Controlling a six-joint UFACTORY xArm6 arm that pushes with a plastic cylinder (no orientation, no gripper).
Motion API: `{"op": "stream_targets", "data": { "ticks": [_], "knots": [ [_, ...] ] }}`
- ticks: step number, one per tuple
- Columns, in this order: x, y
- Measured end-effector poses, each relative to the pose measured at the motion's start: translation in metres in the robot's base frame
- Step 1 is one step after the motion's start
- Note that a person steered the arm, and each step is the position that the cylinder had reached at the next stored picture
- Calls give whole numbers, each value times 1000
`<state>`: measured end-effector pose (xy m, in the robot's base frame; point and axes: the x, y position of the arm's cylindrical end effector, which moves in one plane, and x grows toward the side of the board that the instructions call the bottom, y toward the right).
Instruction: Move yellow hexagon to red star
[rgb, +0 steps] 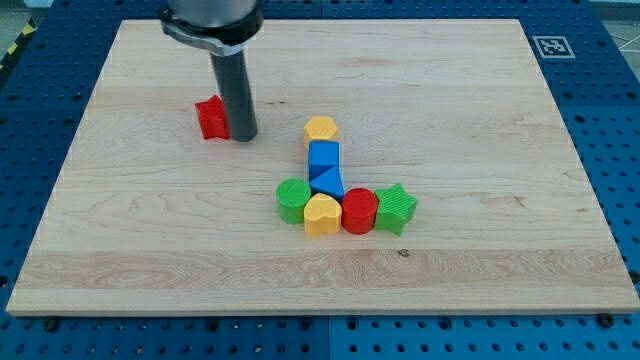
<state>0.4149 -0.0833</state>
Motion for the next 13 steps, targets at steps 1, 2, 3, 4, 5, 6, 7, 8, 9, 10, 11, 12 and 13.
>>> {"op": "stream_targets", "data": {
  "ticks": [1,2,3,4,5,6,7,8,9,10,11,12,13],
  "knots": [
    [0,32],
    [-16,53],
    [-37,73],
    [-46,96],
    [-46,116],
    [-46,137],
    [-46,155],
    [-46,169],
    [-45,185],
    [-32,201],
    [-9,213],
    [14,213],
    [22,200]
  ]
}}
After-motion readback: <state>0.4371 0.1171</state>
